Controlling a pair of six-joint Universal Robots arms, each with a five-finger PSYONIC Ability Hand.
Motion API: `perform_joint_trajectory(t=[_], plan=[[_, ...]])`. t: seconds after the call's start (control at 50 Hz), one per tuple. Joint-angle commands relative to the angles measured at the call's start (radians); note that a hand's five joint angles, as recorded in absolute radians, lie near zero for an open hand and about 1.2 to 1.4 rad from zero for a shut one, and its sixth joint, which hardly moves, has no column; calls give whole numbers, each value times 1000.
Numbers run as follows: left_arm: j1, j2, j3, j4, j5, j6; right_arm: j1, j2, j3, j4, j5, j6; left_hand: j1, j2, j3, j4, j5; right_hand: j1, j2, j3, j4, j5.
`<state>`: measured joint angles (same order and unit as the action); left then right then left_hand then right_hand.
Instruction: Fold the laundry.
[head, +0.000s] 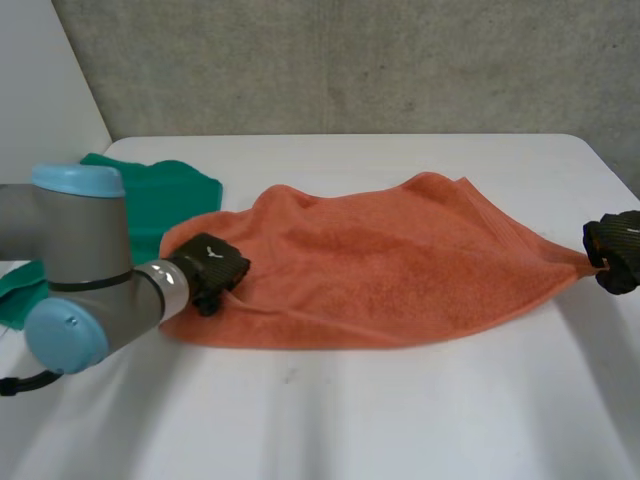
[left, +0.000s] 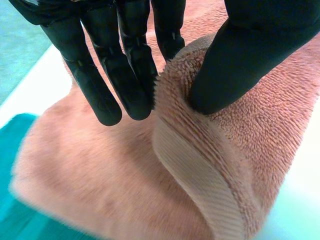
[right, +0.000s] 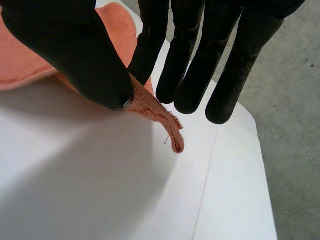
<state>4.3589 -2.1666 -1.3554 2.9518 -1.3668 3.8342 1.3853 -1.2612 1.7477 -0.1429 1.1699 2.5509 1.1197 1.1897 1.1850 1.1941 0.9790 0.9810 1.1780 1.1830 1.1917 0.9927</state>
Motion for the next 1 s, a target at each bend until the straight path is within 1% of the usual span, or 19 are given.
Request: perform_joint_trajectory(t=[0.02, 0.04, 0.1, 0.16, 0.18, 0.2, 0.26, 0.36, 0.44, 0.56, 0.64, 0.66, 0.7, 0.72, 0.78, 0.84, 0.86, 0.94, 1.0], plan=[[10, 235, -201, 0, -95, -7, -12, -115, -7, 190, -9, -213, 277, 207, 211, 202, 243, 415, 218, 213, 205, 229], [8, 292, -262, -2, -97, -7, -28, -141, -4, 253, -9, -298, 277, 207, 211, 202, 243, 415, 218, 213, 205, 229], [5, 385, -356, -8, -98, -8, -64, -203, 6, 388, 0, -462, 277, 207, 211, 202, 243, 415, 218, 213, 205, 229], [8, 533, -473, -33, -98, -8, -90, -248, 18, 503, 13, -572, 277, 207, 211, 202, 243, 415, 218, 213, 205, 229], [8, 568, -499, -43, -97, -8, -116, -279, 30, 581, 16, -636, 277, 207, 211, 202, 243, 415, 218, 213, 205, 229], [11, 630, -543, -74, -97, -8, -132, -294, 38, 615, 17, -667, 277, 207, 211, 202, 243, 415, 218, 213, 205, 229], [24, 715, -596, -131, -94, -8, -216, -371, 71, 725, 5, -769, 277, 207, 211, 202, 243, 415, 218, 213, 205, 229], [19, 798, -677, -220, -80, -37, -290, -452, 125, 776, -30, -863, 277, 207, 211, 202, 243, 415, 218, 213, 205, 229], [19, 792, -699, -198, -78, -59, -293, -477, 176, 772, -65, -879, 277, 207, 211, 202, 243, 415, 218, 213, 205, 229], [47, 700, -660, -51, -81, -61, -269, -448, 199, 669, -79, -838, 277, 207, 211, 202, 243, 415, 218, 213, 205, 229], [60, 582, -594, 68, -86, -62, -143, -344, 158, 531, -64, -769, 277, 207, 211, 202, 243, 415, 218, 213, 205, 229], [60, 530, -562, 110, -86, -62, -84, -296, 120, 475, -35, -736, 277, 207, 211, 202, 243, 415, 218, 213, 205, 229], [60, 476, -528, 150, -92, -62, -34, -250, 78, 427, 13, -700, 277, 207, 211, 202, 243, 415, 218, 213, 205, 229], [60, 450, -509, 165, -94, -61, 4, -206, 43, 389, 61, -675, 277, 207, 211, 202, 243, 415, 218, 213, 205, 229], [56, 360, -436, 219, -112, -62, 58, -129, -28, 335, 128, -650, 277, 207, 211, 202, 243, 415, 218, 213, 205, 229], [53, 262, -360, 262, -159, -61, 144, -2, -149, 264, 194, -636, 277, 207, 211, 202, 243, 415, 218, 213, 205, 229], [48, 216, -316, 285, -193, -61, 181, 50, -196, 237, 214, -636, 277, 207, 211, 202, 243, 415, 218, 213, 205, 229], [44, 116, -216, 334, -260, -62, 230, 187, -330, 157, 240, -633, 277, 207, 211, 202, 243, 415, 218, 213, 205, 229], [41, 61, -159, 354, -278, -61, 242, 265, -408, 103, 247, -630, 277, 207, 211, 202, 243, 415, 218, 213, 205, 229]])
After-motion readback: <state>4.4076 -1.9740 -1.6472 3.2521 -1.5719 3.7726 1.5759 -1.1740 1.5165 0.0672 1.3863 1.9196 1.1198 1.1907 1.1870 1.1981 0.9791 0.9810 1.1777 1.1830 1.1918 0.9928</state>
